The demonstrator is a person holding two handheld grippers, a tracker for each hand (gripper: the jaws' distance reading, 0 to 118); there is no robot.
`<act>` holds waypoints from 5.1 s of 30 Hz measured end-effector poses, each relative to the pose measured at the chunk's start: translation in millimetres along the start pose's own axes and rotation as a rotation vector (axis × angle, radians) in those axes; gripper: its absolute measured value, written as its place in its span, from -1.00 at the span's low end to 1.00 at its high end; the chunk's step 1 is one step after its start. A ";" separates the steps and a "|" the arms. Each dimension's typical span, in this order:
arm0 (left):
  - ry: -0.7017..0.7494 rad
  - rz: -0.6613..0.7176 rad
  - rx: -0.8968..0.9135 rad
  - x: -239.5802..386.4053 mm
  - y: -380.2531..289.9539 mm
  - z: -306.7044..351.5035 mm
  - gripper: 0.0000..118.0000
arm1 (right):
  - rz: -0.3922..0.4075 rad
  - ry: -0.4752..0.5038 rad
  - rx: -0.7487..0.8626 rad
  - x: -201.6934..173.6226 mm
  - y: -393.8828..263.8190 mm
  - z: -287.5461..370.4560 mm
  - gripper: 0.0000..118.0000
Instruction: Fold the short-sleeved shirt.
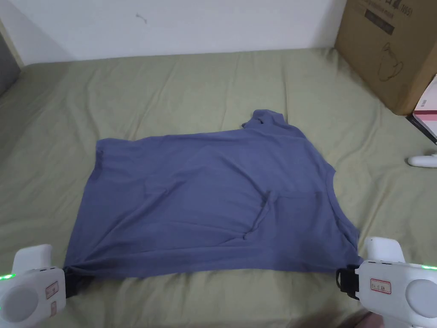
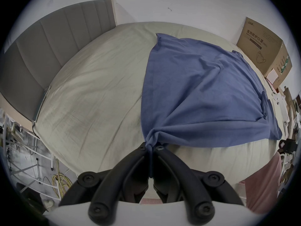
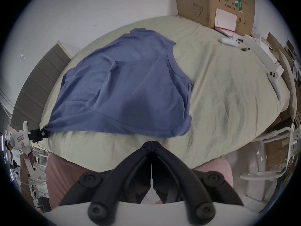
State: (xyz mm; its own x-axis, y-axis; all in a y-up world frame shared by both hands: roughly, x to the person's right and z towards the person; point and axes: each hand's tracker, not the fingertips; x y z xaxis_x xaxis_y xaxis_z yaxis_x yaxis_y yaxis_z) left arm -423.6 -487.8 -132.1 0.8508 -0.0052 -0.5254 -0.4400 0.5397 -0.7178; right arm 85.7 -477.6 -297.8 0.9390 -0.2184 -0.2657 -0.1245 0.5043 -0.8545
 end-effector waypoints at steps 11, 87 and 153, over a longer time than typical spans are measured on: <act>0.002 -0.003 0.003 4.5 1.2 15.4 -0.95 | -0.023 -0.050 -0.029 38.4 32.5 -33.3 -0.98; -0.063 -0.025 -0.074 13.2 108.3 -49.6 -0.97 | -0.046 -0.023 -0.108 12.8 124.3 -116.6 -0.44; -0.062 -0.078 -0.042 40.3 135.3 -68.1 -1.00 | -0.012 -0.034 0.006 -0.1 290.3 -207.9 -0.86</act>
State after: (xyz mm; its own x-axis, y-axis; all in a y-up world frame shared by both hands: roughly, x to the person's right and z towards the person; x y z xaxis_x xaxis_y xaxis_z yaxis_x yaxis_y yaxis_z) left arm -468.4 -472.3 -281.5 0.8985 0.0067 -0.4389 -0.3822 0.5037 -0.7747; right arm -17.1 -504.8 -638.7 0.9508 -0.1960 -0.2400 -0.1114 0.5066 -0.8550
